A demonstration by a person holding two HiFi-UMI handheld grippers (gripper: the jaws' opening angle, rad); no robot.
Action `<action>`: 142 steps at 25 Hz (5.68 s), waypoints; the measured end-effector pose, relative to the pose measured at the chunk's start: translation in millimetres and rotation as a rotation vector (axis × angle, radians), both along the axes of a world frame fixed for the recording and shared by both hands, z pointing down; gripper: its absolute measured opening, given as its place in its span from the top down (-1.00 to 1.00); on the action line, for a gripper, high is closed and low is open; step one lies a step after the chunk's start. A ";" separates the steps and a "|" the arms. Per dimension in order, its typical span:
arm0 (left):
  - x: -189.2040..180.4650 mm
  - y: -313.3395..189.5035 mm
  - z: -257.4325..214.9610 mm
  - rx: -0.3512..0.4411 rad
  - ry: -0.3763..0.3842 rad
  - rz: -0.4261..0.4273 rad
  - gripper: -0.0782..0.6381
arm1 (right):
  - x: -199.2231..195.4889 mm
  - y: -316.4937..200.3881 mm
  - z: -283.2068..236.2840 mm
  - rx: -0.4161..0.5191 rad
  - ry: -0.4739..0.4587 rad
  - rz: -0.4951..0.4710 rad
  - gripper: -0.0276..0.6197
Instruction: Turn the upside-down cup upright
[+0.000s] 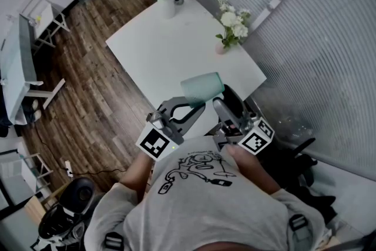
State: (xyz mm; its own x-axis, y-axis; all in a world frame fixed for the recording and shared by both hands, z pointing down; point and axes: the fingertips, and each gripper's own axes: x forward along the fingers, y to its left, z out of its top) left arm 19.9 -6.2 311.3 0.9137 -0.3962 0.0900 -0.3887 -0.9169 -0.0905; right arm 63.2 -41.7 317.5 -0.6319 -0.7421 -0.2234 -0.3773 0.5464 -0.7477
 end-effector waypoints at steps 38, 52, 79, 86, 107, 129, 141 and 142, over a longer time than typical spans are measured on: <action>-8.3 -10.6 0.8 -0.013 0.002 -0.026 0.74 | -29.6 20.8 1.9 0.812 1.610 0.045 -0.09; -5.0 -11.4 11.4 -0.066 -0.017 -0.025 0.74 | -30.8 11.8 22.5 0.857 1.797 0.019 -0.19; 24.5 19.8 29.4 -0.082 -0.125 0.101 0.74 | -29.3 3.0 39.9 0.825 1.892 -0.025 -0.23; 29.1 21.4 33.6 -0.078 -0.120 0.100 0.74 | -26.0 1.5 44.4 0.811 1.908 -0.039 -0.22; 19.5 16.4 17.4 0.008 -0.063 -0.015 0.48 | -10.3 7.8 37.6 0.729 1.807 0.033 -0.21; -15.1 -13.9 3.5 -0.183 0.193 -0.100 -0.11 | -18.4 -8.4 15.0 0.409 0.965 0.051 -0.21; -11.8 -10.6 -13.9 -0.233 0.296 -0.022 -0.13 | -40.5 13.6 23.1 0.321 0.473 -0.156 -0.20; -11.7 -11.5 -14.9 -0.232 0.299 -0.020 -0.13 | -42.2 15.3 23.3 0.323 0.453 -0.168 -0.20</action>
